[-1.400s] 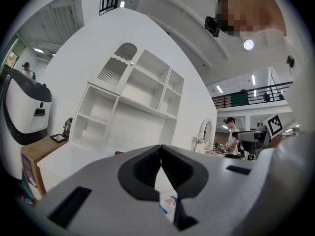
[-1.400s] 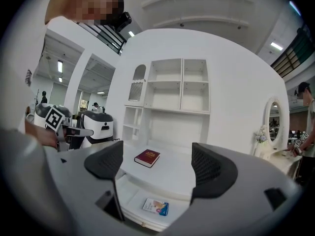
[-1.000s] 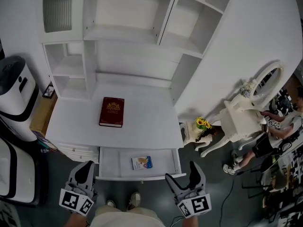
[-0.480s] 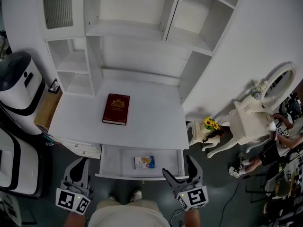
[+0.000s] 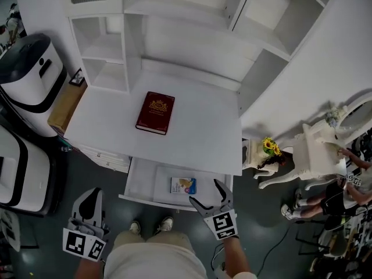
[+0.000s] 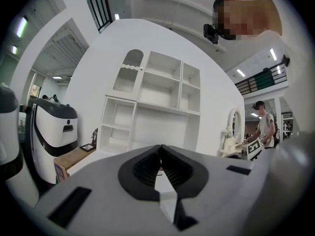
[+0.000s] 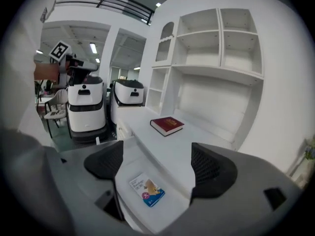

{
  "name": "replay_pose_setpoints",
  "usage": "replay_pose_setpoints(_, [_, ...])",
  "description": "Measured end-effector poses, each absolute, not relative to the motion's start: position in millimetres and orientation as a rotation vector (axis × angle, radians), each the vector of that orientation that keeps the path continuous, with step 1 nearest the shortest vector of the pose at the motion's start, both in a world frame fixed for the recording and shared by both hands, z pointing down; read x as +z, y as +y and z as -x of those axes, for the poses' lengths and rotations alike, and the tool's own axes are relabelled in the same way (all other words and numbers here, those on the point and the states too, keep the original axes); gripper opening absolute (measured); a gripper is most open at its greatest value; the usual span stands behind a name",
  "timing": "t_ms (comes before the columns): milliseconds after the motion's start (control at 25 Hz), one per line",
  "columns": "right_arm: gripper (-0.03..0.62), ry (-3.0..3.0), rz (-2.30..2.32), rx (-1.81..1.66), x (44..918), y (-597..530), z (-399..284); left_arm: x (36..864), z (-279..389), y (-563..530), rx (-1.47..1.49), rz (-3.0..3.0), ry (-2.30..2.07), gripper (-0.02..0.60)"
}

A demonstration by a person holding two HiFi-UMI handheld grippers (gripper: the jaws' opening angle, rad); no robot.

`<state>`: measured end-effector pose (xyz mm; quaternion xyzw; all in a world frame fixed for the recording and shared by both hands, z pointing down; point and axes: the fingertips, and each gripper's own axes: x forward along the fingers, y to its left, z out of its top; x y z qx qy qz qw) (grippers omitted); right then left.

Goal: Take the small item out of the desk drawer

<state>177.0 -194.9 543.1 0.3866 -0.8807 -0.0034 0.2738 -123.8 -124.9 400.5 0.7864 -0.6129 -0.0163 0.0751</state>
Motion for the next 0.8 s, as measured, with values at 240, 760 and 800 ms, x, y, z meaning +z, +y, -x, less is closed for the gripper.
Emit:
replay_pose_setpoints(240, [0.442, -2.274, -0.762, 0.022, 628, -210, -156, 410, 128, -121, -0.029, -2.288, -1.892, 0.015])
replay_pose_setpoints(760, [0.442, -2.098, -0.364, 0.170, 769, -227, -135, 431, 141, -95, 0.044, -2.089, -2.047, 0.016])
replay_pose_setpoints(800, [0.442, -2.078, -0.333, 0.158, 776, -226, -134, 432, 140, -94, 0.048, -2.079, -2.054, 0.016])
